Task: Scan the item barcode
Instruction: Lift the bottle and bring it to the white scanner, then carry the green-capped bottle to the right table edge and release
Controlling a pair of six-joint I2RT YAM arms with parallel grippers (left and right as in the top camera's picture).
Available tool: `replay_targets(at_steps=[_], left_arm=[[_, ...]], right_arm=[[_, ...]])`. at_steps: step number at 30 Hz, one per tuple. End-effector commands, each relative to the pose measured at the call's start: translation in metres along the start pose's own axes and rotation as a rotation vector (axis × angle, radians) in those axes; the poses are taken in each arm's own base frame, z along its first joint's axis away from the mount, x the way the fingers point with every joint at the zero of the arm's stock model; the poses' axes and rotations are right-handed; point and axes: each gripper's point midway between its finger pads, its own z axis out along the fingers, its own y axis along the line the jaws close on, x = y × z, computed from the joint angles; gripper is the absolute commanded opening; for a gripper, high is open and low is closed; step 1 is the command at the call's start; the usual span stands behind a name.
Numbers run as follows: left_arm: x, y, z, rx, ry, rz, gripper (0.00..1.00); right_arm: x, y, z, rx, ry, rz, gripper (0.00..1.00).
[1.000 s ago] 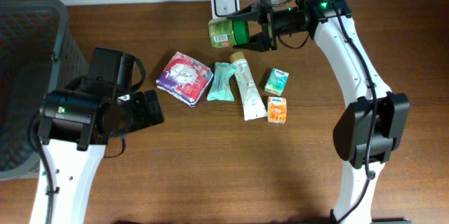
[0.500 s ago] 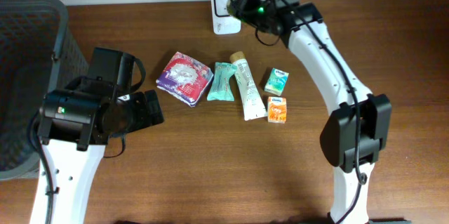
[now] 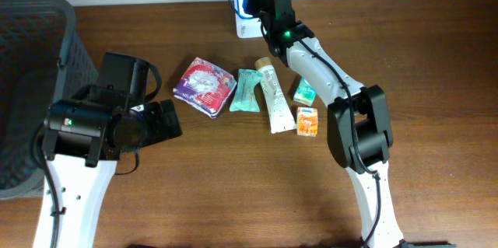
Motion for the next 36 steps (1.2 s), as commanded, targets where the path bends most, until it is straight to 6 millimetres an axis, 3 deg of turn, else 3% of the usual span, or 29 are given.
replay_targets(at_steps=[1,5,6,8,10,11,12,13,15,18,19,22,23,28,29,30,31,33,34,35,36], left_arm=[[-0.001,0.000,-0.001,-0.002,-0.010,-0.007,0.99],[-0.001,0.000,-0.001,-0.002,-0.010,-0.008,0.99],[-0.001,0.000,-0.001,-0.002,-0.010,-0.008,0.99],[-0.001,0.000,-0.001,-0.002,-0.010,-0.008,0.99],[-0.001,0.000,-0.001,-0.002,-0.010,-0.008,0.99],[-0.001,0.000,-0.001,-0.002,-0.010,-0.008,0.99],[-0.001,0.000,-0.001,-0.002,-0.010,-0.007,0.99],[-0.001,0.000,-0.001,-0.002,-0.010,-0.007,0.99],[-0.001,0.000,-0.001,-0.002,-0.010,-0.007,0.99],[-0.001,0.000,-0.001,-0.002,-0.010,-0.008,0.99],[-0.001,0.000,-0.001,-0.002,-0.010,-0.007,0.99],[-0.001,0.000,-0.001,-0.002,-0.010,-0.008,0.99],[-0.001,0.000,-0.001,-0.002,-0.010,-0.007,0.99],[-0.001,0.000,-0.001,-0.002,-0.010,-0.007,0.99],[-0.001,0.000,-0.001,-0.002,-0.010,-0.008,0.99],[-0.001,0.000,-0.001,-0.002,-0.010,-0.007,0.99],[-0.001,0.000,-0.001,-0.002,-0.010,-0.007,0.99],[-0.001,0.000,-0.001,-0.002,-0.010,-0.007,0.99],[-0.001,0.000,-0.001,-0.002,-0.010,-0.007,0.99],[-0.001,0.000,-0.001,-0.002,-0.010,-0.008,0.99],[-0.001,0.000,-0.001,-0.002,-0.010,-0.007,0.99]], right_arm=[[-0.038,-0.004,-0.012,0.039,-0.079,0.003,0.41],[-0.087,-0.055,-0.049,0.131,-0.018,0.081,0.44],[-0.110,-0.086,-0.072,0.142,0.035,0.114,0.43],[-0.132,-0.128,-0.100,0.186,0.076,0.158,0.43],[-0.147,-0.201,-0.135,0.294,0.130,0.235,0.44],[-0.144,-0.258,-0.158,0.409,0.170,0.297,0.44],[-0.141,-0.281,-0.169,0.457,0.189,0.325,0.44],[-0.134,-0.330,-0.195,0.557,0.225,0.392,0.43],[-0.128,-0.386,-0.227,0.670,0.240,0.469,0.44],[-0.118,-0.457,-0.271,0.798,0.245,0.564,0.45],[-0.111,-0.473,-0.280,0.825,0.256,0.588,0.45],[-0.065,-0.532,-0.298,0.909,0.328,0.673,0.49],[-0.058,-0.542,-0.299,0.921,0.335,0.688,0.56],[-0.024,-0.568,-0.299,0.954,0.391,0.725,0.61],[-0.025,-0.569,-0.299,0.954,0.390,0.714,0.76],[-0.029,-0.570,-0.300,0.952,0.382,0.704,0.99],[-0.039,-0.570,-0.303,0.949,0.359,0.700,0.99],[-0.105,-0.551,-0.317,0.924,0.240,0.650,0.98],[-0.123,-0.542,-0.323,0.916,0.211,0.635,0.99],[-0.167,-0.512,-0.339,0.881,0.155,0.609,0.99],[-0.183,-0.495,-0.344,0.850,0.139,0.601,0.99]])
